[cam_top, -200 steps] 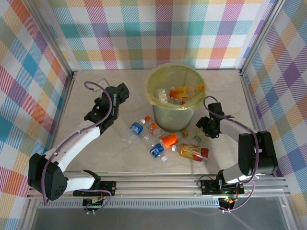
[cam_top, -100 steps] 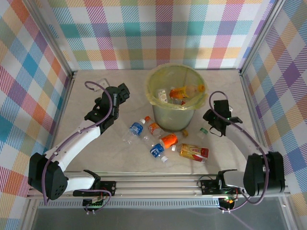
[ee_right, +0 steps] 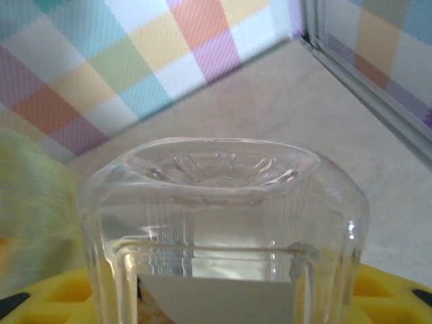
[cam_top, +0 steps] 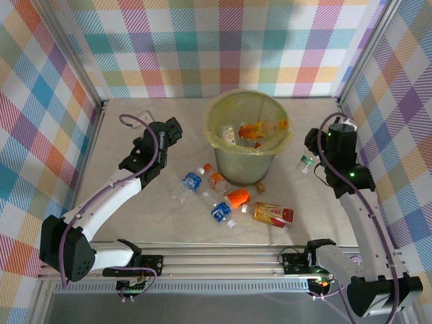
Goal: Put the plastic bottles in the bin
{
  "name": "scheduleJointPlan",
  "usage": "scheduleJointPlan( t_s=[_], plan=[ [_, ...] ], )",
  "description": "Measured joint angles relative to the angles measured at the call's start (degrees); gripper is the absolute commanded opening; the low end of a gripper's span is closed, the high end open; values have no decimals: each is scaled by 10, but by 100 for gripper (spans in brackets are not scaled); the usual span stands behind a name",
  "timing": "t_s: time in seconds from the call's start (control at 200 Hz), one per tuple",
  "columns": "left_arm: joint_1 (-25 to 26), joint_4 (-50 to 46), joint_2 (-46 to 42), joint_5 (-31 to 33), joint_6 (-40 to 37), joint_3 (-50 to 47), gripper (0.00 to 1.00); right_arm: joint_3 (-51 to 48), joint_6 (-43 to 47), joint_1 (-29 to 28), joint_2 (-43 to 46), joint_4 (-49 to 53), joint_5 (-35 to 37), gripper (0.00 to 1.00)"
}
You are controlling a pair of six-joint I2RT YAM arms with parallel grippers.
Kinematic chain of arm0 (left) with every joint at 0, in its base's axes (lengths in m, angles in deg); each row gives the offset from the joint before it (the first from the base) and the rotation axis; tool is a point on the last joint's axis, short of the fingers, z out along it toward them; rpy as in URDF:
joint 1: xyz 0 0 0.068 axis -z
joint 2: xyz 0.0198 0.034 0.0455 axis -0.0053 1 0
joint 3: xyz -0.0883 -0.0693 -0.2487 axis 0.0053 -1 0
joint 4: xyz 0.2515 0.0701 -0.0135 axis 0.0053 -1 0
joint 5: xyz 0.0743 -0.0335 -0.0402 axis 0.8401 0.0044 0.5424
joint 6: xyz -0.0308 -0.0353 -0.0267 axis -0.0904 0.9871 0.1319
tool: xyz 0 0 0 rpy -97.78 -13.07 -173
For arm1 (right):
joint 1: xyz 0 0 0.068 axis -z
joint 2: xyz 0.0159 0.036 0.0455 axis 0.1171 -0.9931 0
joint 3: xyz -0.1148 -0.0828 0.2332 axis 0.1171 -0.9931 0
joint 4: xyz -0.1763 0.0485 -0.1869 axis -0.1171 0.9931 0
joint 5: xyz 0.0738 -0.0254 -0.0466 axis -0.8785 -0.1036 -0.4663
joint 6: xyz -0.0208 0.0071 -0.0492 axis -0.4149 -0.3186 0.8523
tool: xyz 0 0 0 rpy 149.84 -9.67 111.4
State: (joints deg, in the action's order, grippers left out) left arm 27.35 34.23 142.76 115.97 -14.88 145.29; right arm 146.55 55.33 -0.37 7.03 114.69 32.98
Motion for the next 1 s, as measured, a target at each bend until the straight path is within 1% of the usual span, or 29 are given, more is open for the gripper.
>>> scheduleJointPlan(
  t_s=[0.115,0.26,0.36,0.505,0.645,0.78,1.0],
  plan=[
    [0,0,0,-1,-2,0,100,62,20,0,-18,13,-40,52],
    [-2,-1,2,-15,-9,0,100,151,40,-9,-69,26,-97,53],
    [-3,-5,7,-26,-10,0,100,223,55,-27,-116,40,-138,53],
    [-3,-7,24,-48,-11,2,100,335,83,-69,-200,57,-181,53],
    [-3,-13,34,-72,-13,9,100,432,116,-109,-285,82,-202,53],
    [-3,-13,34,-88,-13,11,100,507,143,-136,-363,107,-212,54],
    [-3,-13,34,-90,-13,11,100,570,171,-166,-459,153,-214,55]
  ],
)
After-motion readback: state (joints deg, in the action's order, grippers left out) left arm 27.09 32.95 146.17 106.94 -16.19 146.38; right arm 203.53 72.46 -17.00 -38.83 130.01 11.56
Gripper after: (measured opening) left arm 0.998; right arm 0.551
